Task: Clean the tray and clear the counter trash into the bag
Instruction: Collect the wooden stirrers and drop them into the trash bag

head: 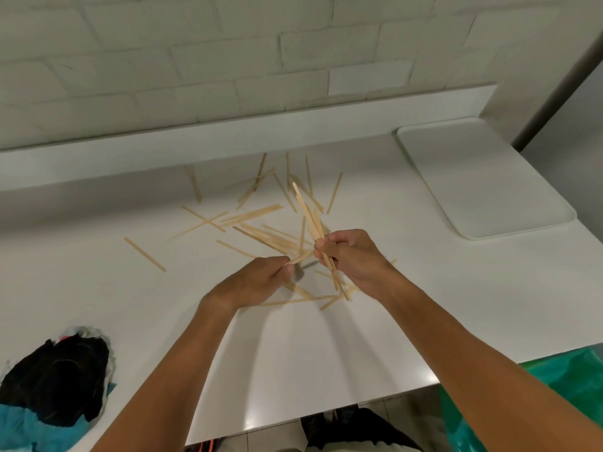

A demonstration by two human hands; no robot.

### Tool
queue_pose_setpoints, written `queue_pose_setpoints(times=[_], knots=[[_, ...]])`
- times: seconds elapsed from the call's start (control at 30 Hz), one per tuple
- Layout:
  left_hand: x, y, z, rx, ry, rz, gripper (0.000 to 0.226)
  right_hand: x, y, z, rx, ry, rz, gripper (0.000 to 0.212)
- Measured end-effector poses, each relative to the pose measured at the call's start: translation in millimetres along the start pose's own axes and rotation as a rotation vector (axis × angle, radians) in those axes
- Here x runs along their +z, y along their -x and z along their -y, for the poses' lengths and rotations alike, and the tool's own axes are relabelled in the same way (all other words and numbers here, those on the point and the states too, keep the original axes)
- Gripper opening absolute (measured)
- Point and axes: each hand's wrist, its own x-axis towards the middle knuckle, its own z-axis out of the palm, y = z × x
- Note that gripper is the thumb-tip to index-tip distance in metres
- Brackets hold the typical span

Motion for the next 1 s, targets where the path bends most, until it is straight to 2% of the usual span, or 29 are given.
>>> queue_pose_setpoints(times=[0.07,0.13,0.23,0.33,0.43,0.67,0.87,1.0], knots=[[5,-5,4,0.009,0.046,-0.059,0.037,-2,2,0,-0.017,-0.02,-0.035,0.014],[8,-11,8,-0.017,0.066,-0.12,0.035,-10,2,0,-0.064,0.018,-0.153,0.012],[11,-16,6,-0.052,0.062,-0.18,0.032,-30,3,-2,-0.141,0.205,-0.334,0.01],[15,-25,-8,-0.045,0.061,-0.194,0.03,-49,13,-8,-0.178,0.395,-0.385,0.01],[24,-39,-37,-0.025,0.049,-0.16,0.03,-76,31,-19,-0.183,0.445,-0.427,0.014],[79,-75,-123,0.097,-0.071,-0.038,0.028,-182,108,-43,-0.165,0.369,-0.621,0.013],[183,-99,-235,0.226,-0.195,0.145,0.03,-299,212,-88,-0.075,0.369,-0.88,0.01],[272,-96,-309,0.262,-0.221,0.282,0.03,-359,283,-133,0.041,0.317,-1.037,0.015]])
